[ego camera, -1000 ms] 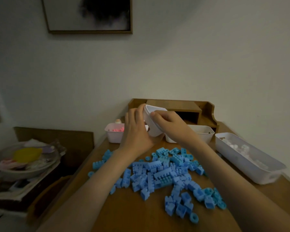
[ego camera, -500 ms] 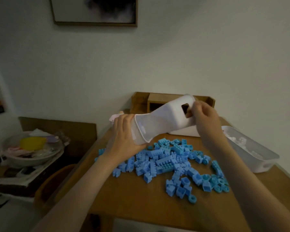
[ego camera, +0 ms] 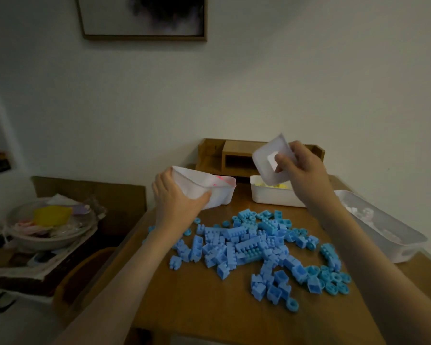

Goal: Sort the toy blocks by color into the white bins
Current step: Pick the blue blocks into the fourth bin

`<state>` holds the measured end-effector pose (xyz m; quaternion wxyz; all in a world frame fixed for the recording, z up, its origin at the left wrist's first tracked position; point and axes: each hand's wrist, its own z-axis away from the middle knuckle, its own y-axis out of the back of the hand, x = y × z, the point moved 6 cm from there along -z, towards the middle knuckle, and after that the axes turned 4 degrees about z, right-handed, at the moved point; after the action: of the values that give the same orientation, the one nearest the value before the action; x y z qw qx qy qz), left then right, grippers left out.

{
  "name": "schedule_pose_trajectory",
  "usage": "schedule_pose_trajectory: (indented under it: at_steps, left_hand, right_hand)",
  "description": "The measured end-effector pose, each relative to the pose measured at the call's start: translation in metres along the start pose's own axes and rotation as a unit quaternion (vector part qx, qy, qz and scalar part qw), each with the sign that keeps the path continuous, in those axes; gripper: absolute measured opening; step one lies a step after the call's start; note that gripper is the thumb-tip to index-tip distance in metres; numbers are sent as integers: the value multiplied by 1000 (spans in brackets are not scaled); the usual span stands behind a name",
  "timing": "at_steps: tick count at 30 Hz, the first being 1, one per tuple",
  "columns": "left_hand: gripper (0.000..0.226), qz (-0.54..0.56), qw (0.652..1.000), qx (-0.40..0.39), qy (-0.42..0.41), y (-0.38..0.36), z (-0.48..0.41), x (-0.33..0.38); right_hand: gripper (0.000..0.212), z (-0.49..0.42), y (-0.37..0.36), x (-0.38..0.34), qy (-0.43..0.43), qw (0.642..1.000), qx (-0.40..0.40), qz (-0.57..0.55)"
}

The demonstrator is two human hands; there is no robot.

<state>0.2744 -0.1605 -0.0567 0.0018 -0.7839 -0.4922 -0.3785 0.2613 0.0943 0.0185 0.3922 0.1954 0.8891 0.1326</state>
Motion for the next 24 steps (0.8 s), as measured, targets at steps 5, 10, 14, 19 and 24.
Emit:
schedule_pose_trajectory:
  at_steps: [5, 10, 14, 19, 24]
  left_hand:
    - [85, 157, 973, -61, 159, -27, -14, -21]
    - [91, 243, 940, -106, 216, -59, -21, -33]
    - [105, 214, 954, -126, 167, -76, -21, -28]
    - [97, 188, 965, -129, 128, -89, -23, -34]
    - [86, 162, 975, -110, 109, -92, -21, -42]
  right_hand:
    - [12, -4, -10, 21, -3, 992, -24, 127]
    - [17, -19, -8, 52, -13, 976, 1, 219]
    - [22, -38, -2, 90, -24, 937, 13, 349]
    - [21, -52, -6, 125, -18, 923, -48, 380]
    - [26, -56, -24, 122, 29, 914, -51, 401]
